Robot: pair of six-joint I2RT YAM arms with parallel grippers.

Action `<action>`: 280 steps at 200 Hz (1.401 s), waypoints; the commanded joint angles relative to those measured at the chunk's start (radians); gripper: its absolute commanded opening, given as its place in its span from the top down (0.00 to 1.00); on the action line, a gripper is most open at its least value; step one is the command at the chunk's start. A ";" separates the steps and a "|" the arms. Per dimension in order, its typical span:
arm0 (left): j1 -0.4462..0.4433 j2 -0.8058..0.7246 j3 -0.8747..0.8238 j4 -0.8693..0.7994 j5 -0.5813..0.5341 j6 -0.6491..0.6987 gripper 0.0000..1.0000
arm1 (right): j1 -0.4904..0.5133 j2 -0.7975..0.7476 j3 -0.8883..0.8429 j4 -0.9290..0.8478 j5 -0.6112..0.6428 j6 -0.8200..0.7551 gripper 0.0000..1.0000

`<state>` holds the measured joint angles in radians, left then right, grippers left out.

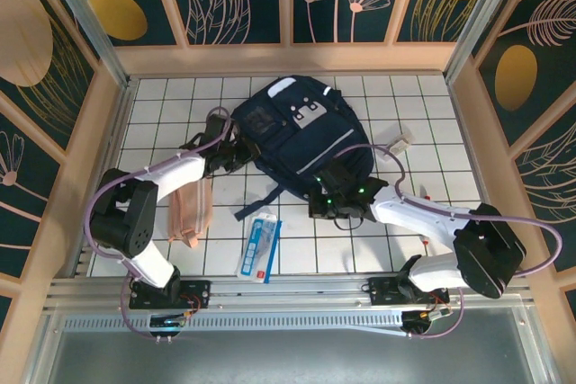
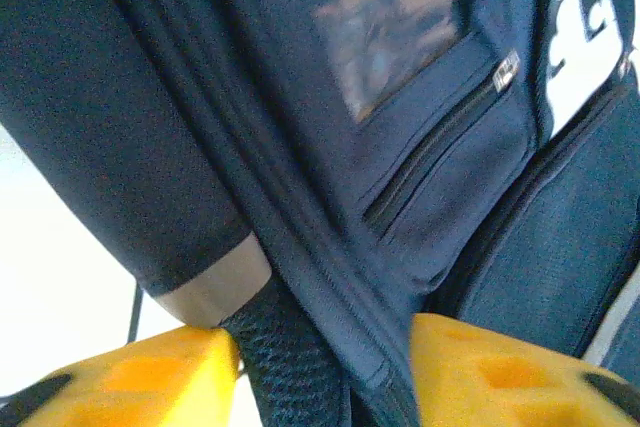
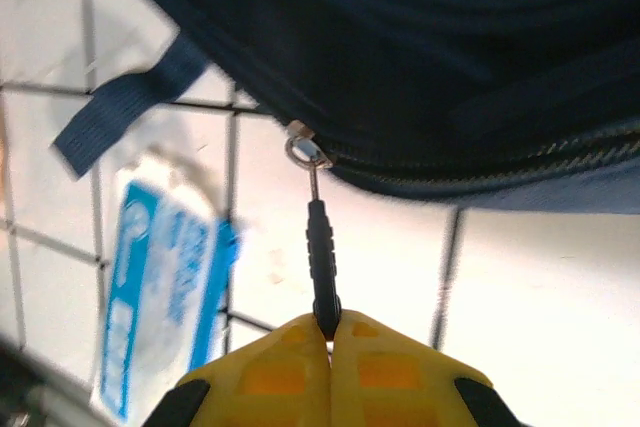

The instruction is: Pack the student bag

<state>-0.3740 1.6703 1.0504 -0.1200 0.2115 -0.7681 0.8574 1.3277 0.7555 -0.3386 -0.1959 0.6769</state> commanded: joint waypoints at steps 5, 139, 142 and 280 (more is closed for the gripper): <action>0.018 -0.049 0.050 -0.140 -0.126 0.068 0.46 | 0.003 0.016 0.011 0.006 -0.081 -0.070 1.00; -0.396 -0.075 -0.199 0.100 -0.175 -0.671 0.39 | -0.048 0.029 0.000 0.080 -0.155 -0.150 1.00; -0.398 -0.066 -0.200 0.106 -0.180 -0.678 0.40 | -0.050 0.027 -0.003 0.084 -0.153 -0.148 1.00; -0.448 -0.066 -0.214 0.169 -0.148 -0.722 1.00 | -0.055 0.125 0.024 0.089 -0.061 -0.256 0.81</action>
<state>-0.8120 1.6440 0.8341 0.0257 0.0429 -1.4818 0.8104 1.4303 0.7567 -0.2844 -0.2584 0.4686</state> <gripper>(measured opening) 0.049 0.163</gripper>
